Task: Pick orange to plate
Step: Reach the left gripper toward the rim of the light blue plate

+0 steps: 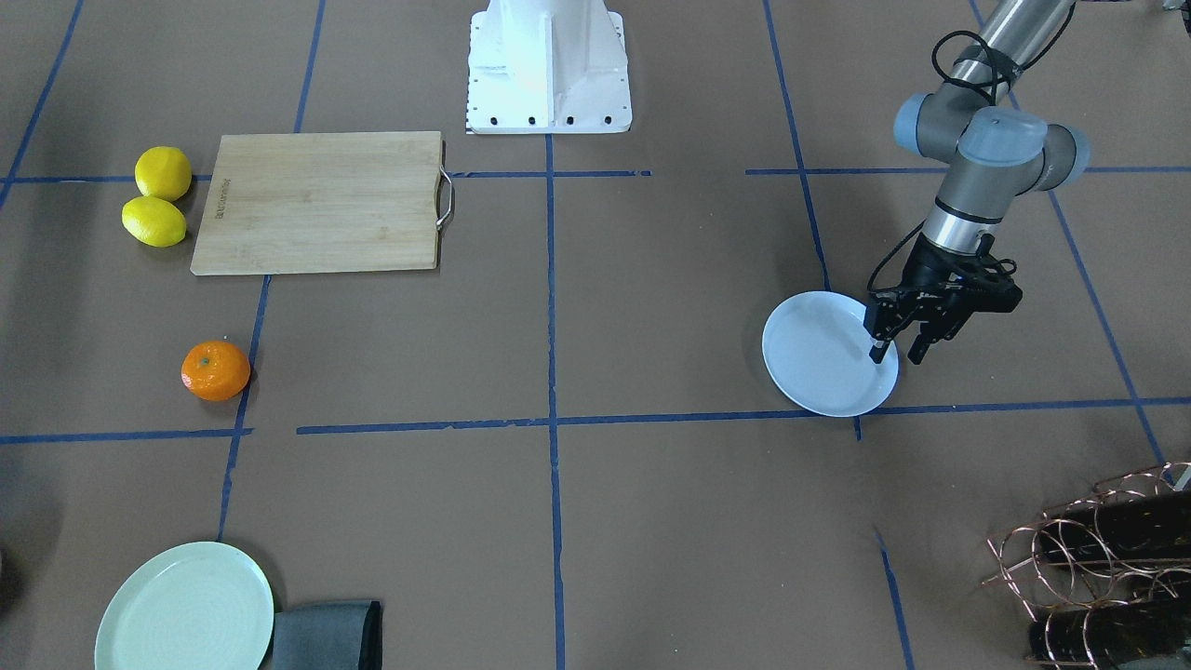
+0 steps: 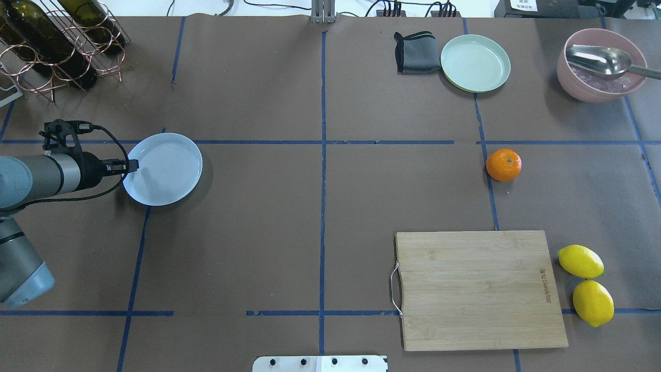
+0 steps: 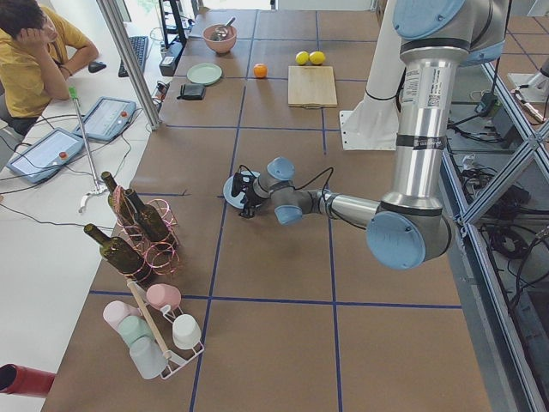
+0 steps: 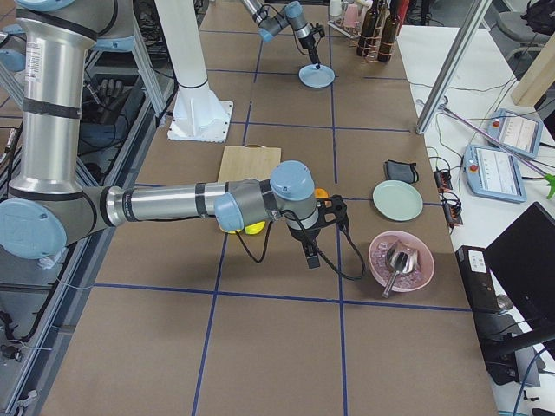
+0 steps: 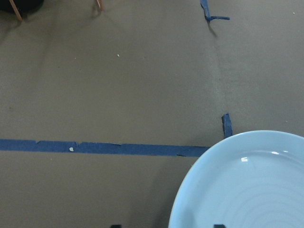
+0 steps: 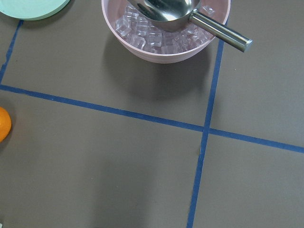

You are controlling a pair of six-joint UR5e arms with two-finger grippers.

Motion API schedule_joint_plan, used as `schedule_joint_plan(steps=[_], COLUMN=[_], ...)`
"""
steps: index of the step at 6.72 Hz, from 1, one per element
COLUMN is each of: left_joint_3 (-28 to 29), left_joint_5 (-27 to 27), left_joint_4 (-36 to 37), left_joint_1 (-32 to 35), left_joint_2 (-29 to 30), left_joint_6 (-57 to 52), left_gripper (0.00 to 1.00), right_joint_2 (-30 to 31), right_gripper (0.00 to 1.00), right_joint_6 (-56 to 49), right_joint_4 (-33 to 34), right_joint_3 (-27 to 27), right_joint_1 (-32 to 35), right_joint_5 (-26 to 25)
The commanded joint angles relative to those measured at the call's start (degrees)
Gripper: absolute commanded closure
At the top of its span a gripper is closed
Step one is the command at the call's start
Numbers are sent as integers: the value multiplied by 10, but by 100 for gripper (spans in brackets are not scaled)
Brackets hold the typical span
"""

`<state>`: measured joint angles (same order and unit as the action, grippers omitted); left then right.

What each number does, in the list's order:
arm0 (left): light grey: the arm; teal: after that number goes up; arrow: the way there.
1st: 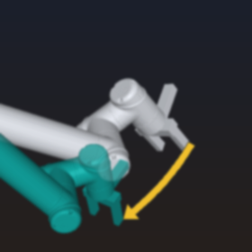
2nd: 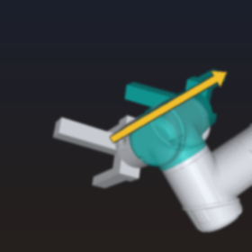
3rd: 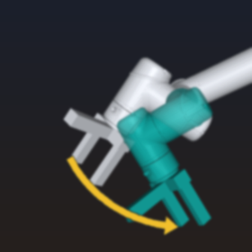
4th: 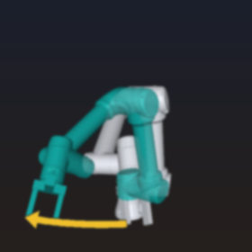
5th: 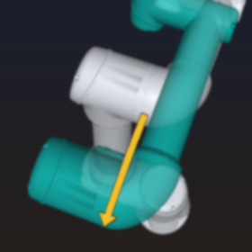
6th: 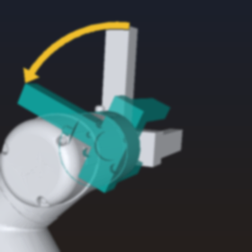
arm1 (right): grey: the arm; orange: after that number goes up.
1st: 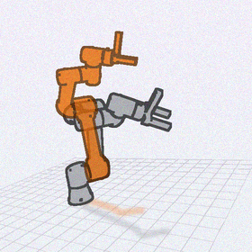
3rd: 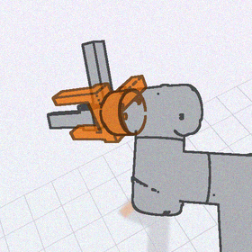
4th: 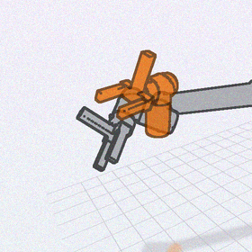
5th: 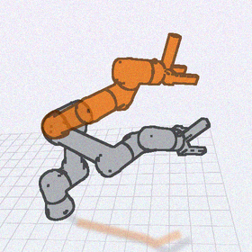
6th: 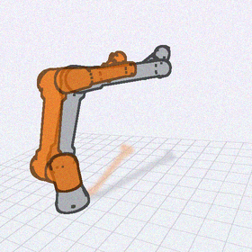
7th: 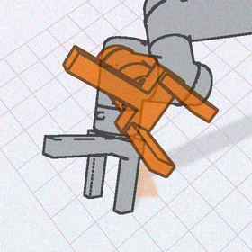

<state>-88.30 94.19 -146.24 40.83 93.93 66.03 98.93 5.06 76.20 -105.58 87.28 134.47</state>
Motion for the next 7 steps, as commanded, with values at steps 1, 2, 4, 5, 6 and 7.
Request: schedule_joint_plan(steps=[1,2,4,5,6,7], left_joint_3=[-4,-16,-76,-79,-63,-36], left_joint_5=[2,9,54,58,56,44], left_joint_4=[-1,-1,2,2,4,4], left_joint_1=[0,0,0,0,-2,-4], left_joint_2=[-1,-2,2,27,77,132], left_joint_6=[-4,-5,5,24,66,89], left_gripper=[100,100,100,100,100,100], right_joint_2=[2,5,5,5,6,7], right_gripper=[0,0,0,0,0,0], right_joint_6=[0,-1,-2,-1,-2,-1], right_joint_4=[-1,-1,-1,-1,-1,-1], right_joint_3=[0,-1,-1,-1,-1,-1], right_joint_1=[0,0,0,1,1,0], right_joint_5=[0,0,0,1,0,1])
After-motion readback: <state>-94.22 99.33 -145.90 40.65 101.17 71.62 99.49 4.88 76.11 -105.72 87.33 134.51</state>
